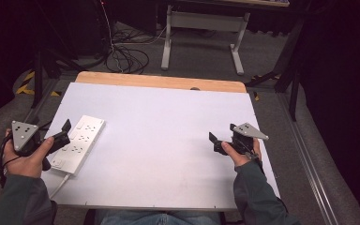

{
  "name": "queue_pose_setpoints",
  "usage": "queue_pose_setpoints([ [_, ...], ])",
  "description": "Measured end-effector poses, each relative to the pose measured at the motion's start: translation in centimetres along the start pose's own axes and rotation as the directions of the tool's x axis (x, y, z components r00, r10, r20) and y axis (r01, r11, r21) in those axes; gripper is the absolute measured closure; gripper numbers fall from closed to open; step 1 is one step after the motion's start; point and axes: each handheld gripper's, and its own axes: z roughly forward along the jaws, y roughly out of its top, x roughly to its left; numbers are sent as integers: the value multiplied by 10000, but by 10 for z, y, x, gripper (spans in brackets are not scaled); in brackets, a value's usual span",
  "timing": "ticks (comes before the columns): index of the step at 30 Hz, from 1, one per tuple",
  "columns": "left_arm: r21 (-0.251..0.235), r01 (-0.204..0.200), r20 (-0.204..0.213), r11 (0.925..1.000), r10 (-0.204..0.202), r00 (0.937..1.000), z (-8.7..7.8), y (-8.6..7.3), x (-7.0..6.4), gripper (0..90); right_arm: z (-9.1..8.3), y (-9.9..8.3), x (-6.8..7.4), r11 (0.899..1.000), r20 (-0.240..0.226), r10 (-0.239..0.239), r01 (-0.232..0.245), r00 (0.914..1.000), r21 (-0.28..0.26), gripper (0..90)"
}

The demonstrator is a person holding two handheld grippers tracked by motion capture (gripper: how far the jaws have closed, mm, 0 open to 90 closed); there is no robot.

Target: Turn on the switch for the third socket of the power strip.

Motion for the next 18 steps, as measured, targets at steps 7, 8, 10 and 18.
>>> queue_pose_setpoints([
  [7,-6,-9,-1,10000,9,10000,1,0,0,60,0,0,0,10000,22,-38,38,10000,55,85],
  [8,-15,-6,-3,10000,6,10000,1,0,0,61,0,0,0,10000,26,-39,39,10000,57,85],
  [10,-21,-27,2,10000,27,10000,1,0,0,63,0,0,0,10000,33,-33,32,10000,49,86],
  [18,-19,-30,-35,10000,30,10000,1,0,0,86,0,0,-1,10000,69,-24,23,10000,74,88],
])
